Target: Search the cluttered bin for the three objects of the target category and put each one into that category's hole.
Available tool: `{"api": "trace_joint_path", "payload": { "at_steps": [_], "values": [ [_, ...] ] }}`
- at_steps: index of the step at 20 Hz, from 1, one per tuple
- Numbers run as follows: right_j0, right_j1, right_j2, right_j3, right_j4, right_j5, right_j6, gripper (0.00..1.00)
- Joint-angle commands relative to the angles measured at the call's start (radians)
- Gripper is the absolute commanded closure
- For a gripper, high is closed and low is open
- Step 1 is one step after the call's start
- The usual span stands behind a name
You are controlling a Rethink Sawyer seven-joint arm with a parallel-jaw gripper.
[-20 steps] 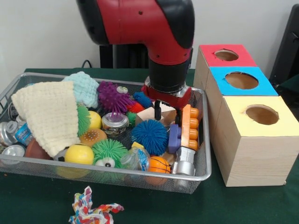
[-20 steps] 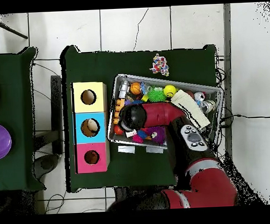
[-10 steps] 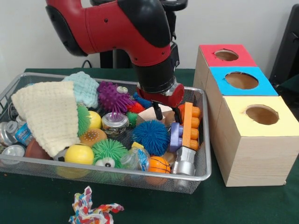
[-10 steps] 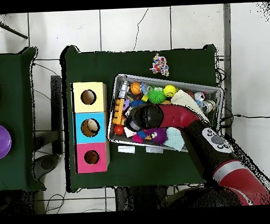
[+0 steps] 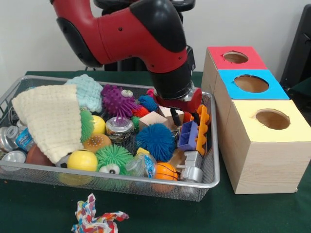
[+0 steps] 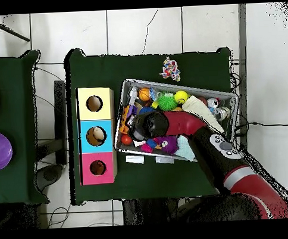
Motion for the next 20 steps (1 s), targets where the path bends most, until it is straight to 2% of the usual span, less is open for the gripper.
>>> {"api": "trace_joint_path", "payload": {
  "at_steps": [1,9,11,14,16,20],
  "values": [
    [0.099,0.161,0.104,-0.087,-0.082,-0.175,-0.131,0.0],
    [0.101,0.173,0.093,-0.094,-0.123,-0.194,-0.108,0.0],
    [0.133,0.145,0.05,-0.099,-0.129,-0.185,-0.06,0.0],
    [0.228,0.052,-0.07,-0.103,-0.143,-0.143,0.063,0.0],
    [0.256,0.014,-0.106,-0.1,-0.137,-0.1,0.078,0.0],
    [0.231,0.018,-0.068,-0.101,-0.088,-0.107,0.031,0.0]
  ]
}}
